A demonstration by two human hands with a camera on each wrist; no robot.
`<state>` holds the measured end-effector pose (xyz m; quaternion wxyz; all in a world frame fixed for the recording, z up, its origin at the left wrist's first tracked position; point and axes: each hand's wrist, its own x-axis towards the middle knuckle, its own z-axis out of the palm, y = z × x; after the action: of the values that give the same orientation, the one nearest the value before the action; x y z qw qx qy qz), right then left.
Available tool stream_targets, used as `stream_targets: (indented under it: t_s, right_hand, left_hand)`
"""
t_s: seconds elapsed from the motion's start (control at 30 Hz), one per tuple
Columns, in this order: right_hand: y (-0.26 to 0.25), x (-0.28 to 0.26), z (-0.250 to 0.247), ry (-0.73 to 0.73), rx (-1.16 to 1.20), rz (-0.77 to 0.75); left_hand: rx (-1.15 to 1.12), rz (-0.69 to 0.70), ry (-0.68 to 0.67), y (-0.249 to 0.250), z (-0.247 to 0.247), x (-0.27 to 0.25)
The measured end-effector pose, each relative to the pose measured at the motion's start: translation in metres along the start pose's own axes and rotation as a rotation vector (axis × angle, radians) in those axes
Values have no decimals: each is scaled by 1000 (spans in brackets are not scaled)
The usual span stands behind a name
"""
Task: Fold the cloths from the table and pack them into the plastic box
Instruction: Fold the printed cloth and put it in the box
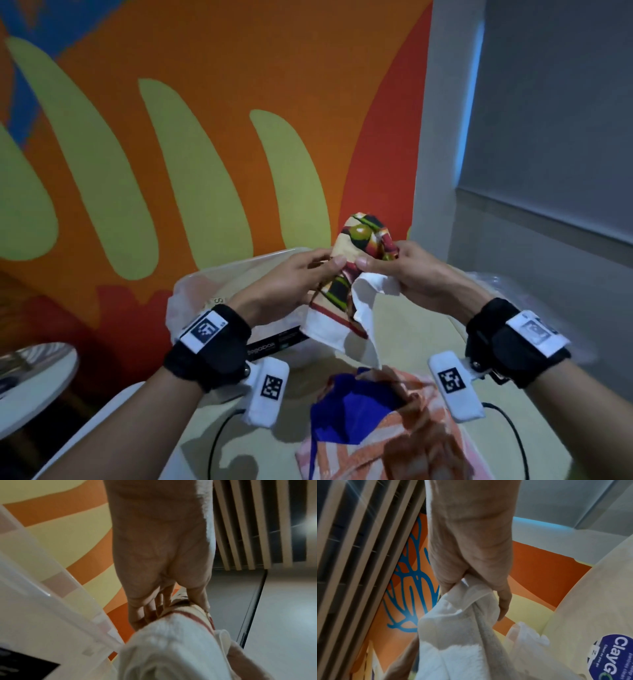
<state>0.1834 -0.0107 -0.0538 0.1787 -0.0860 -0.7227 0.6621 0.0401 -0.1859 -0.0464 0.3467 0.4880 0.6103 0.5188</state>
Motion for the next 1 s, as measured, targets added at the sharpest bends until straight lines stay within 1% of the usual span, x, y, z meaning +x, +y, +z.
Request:
stream_targets:
  t_s: [0.13, 0.17, 0.2, 0.23, 0.27, 0.33, 0.37, 0.4, 0.43, 0.47, 0.5, 0.57, 0.6, 0.63, 0.67, 0.7, 0.73, 0.77, 0.83, 0.87, 0.9, 0.93, 0.97, 1.0]
  right_hand:
    - [-9, 1, 18, -137, -62, -14]
    - [-10, 4, 21, -140, -108, -22]
    - [-10, 9, 23, -99, -189, -44]
    - [-9, 16, 26, -12, -300, -73]
    - [-6, 24, 28, 122, -445, -105]
    - [-1, 35, 34, 410, -690, -184]
    - [-1, 37, 40, 505, -743, -245]
    - [-3, 35, 47, 558, -751, -306]
    - [-6, 33, 56, 554, -727, -343]
    - [-10, 32, 66, 479, -676, -339]
    - [-13, 31, 78, 339, -608, -297]
    - [-14, 33, 104, 12, -460, -196]
    - [-11, 37, 113, -79, -378, -170]
    - [-9, 42, 121, -112, -286, -154]
    - [-6, 49, 126, -109, -215, -142]
    - [-4, 55, 129, -95, -191, -136]
    - [-3, 62, 132, -82, -209, -134]
    - [-3, 67, 134, -71, -238, -129]
    - [-5, 79, 132, -46, -327, -132]
    - [-7, 84, 131, -42, -404, -156]
    - [-11, 90, 131, -55, -508, -197]
    - [-13, 95, 130, -85, -636, -237]
    - [-16, 100, 130, -123, -762, -264]
    - [-18, 104, 131, -164, -864, -276]
  left_hand:
    - [109, 4, 63, 1, -18, -19]
    - [109, -4, 81, 2, -23, -23]
    - [81, -21, 103, 3, -28, -26]
    - [42, -39, 122, 3, -33, -30]
    - [22, -45, 149, 4, -37, -33]
    - [58, -23, 256, 4, -44, -38]
    - [75, -14, 328, 3, -47, -40]
    - [70, -10, 394, 2, -49, -39]
    - [49, -9, 447, 1, -51, -39]
    - [23, -9, 492, -1, -54, -39]
    - [-4, -9, 524, -2, -56, -39]
    - [-63, -17, 540, -5, -58, -39]
    - [-111, -22, 533, -5, -58, -39]
    - [-172, -18, 524, -6, -59, -40]
    - [-230, -7, 514, -6, -60, -41]
    - [-249, -1, 511, -6, -63, -43]
    - [-207, 1, 524, -7, -69, -44]
    - [-85, 1, 558, -7, -77, -45]
    - [290, 21, 681, -9, -95, -47]
    - [483, 59, 750, -9, -105, -49]
    - [664, 109, 781, -8, -114, -52]
    - [845, 151, 760, -6, -120, -54]
    - [1034, 157, 694, -6, -125, -55]
    - [1218, 127, 604, -7, -129, -54]
